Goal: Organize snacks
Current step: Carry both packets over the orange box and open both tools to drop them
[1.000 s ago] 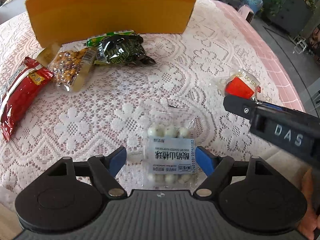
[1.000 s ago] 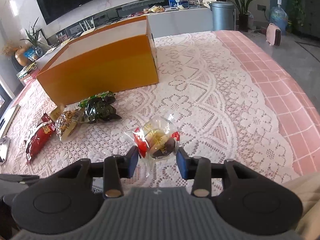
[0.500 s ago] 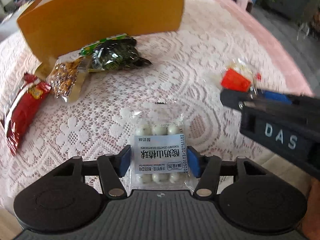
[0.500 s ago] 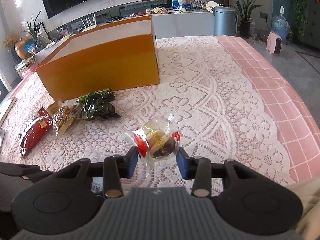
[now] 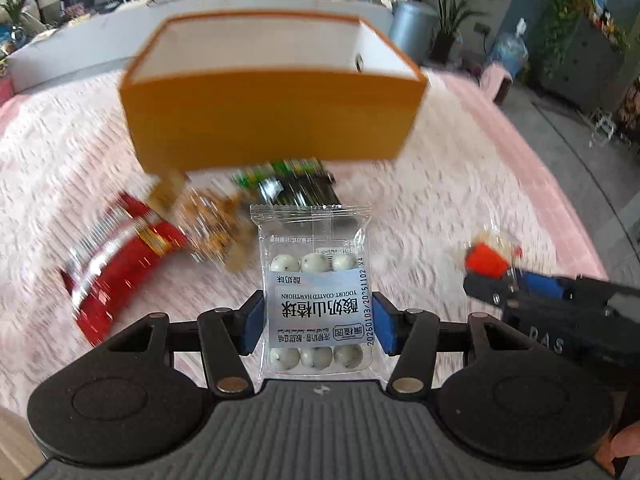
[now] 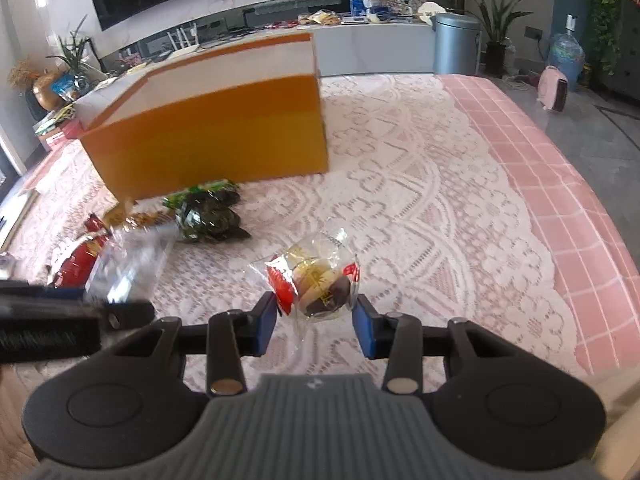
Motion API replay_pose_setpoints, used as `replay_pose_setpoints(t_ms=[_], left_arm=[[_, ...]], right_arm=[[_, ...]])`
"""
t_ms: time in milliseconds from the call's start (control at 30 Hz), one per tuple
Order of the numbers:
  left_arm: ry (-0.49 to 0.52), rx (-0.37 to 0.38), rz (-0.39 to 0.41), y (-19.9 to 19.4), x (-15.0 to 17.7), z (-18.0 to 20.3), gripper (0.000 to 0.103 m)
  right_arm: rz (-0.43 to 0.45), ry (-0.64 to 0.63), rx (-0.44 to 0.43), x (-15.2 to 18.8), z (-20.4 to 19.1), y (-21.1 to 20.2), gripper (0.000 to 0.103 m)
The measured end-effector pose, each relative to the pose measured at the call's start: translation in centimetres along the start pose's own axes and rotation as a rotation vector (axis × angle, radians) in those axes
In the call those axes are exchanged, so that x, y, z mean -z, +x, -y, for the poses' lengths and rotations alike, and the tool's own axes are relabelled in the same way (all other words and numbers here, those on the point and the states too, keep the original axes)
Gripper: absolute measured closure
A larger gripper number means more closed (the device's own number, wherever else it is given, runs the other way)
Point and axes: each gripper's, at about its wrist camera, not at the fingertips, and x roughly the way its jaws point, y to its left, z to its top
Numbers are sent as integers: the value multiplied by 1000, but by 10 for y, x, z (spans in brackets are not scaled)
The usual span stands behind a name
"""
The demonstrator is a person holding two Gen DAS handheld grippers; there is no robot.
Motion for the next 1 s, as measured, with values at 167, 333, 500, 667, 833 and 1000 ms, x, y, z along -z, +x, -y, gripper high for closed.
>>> replay_pose_setpoints(t_ms=[167, 333, 500, 667, 833, 1000], left_arm=[[-18, 5, 81, -21, -32, -17, 41], [-25, -3, 155, -31, -68, -30, 41], [-16, -18, 220, -36, -101, -40, 41], [-25, -20, 255, -28, -128, -51, 41], [-68, -20, 280, -14, -147, -62, 40], [-104, -41, 288, 3, -164, -73, 40]], right_arm=[[51, -63, -32, -29, -16, -10, 64], [124, -150, -57, -67, -41, -18, 64], [177, -214, -67, -104, -62, -15, 64], [205, -258, -58, -140, -78, -3, 64], [203, -300, -35, -168, -92, 20, 64], [173, -291, -29, -193, -100, 51, 64]])
